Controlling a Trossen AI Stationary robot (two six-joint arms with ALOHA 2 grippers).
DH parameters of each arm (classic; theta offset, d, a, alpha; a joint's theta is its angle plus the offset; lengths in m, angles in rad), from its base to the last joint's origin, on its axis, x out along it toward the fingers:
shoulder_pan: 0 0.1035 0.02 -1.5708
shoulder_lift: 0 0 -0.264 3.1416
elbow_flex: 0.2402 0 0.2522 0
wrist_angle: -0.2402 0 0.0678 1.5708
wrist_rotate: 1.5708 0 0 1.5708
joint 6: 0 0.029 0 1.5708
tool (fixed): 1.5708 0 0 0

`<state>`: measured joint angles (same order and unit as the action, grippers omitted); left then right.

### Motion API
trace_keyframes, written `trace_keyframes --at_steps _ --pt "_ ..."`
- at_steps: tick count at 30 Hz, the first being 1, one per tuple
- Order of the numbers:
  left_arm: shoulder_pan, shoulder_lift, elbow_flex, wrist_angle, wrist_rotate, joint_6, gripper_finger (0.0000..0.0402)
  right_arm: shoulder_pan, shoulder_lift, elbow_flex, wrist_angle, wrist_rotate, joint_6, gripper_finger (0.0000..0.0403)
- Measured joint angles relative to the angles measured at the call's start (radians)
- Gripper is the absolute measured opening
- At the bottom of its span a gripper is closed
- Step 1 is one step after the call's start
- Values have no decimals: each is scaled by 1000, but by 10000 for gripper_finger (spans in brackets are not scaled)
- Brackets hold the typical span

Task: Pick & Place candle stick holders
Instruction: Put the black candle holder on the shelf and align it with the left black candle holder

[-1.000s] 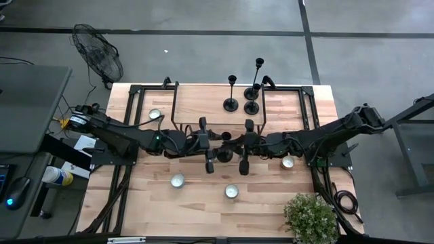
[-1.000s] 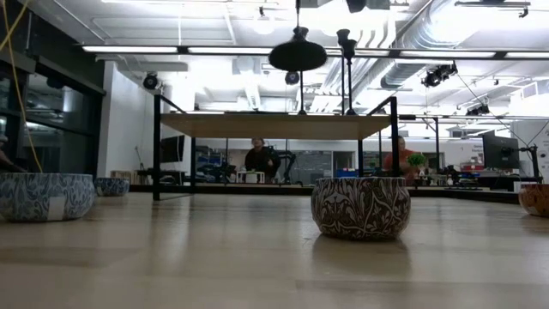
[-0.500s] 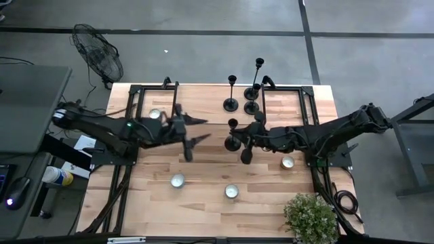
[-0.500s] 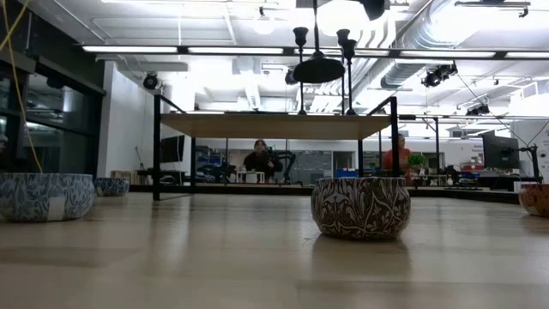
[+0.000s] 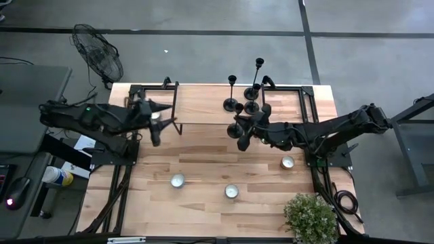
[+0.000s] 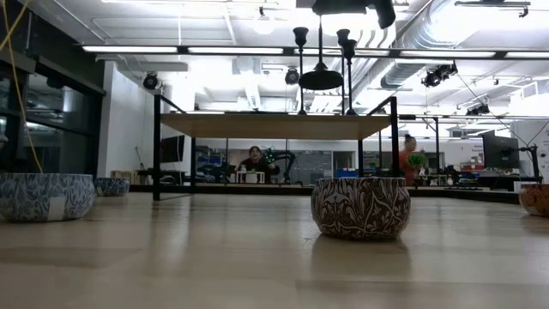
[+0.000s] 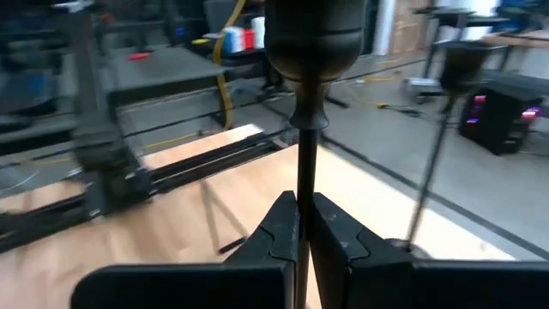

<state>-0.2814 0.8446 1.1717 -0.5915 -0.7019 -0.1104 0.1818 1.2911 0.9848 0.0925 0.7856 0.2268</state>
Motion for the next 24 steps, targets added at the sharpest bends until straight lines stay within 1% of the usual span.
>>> trace_keyframes --at_steps 3,6,8,12,15,20,24 --pt "0 -49 0 -49 0 0 211 -12 0 0 20 41 12 3" --pt "0 -94 0 -109 -2 9 211 -21 0 0 30 60 19 3" --pt "0 -113 -3 -136 -17 9 211 -26 3 0 26 89 21 3" --pt "0 -175 -49 -141 -46 11 211 -42 5 0 24 120 39 3" --pt "0 -219 -98 -136 -47 12 211 -57 5 0 16 138 61 3" --pt "0 -295 -205 -47 -49 34 211 -82 19 0 24 141 71 3" --pt "0 -354 -285 45 -50 75 211 -85 75 0 69 128 85 3"
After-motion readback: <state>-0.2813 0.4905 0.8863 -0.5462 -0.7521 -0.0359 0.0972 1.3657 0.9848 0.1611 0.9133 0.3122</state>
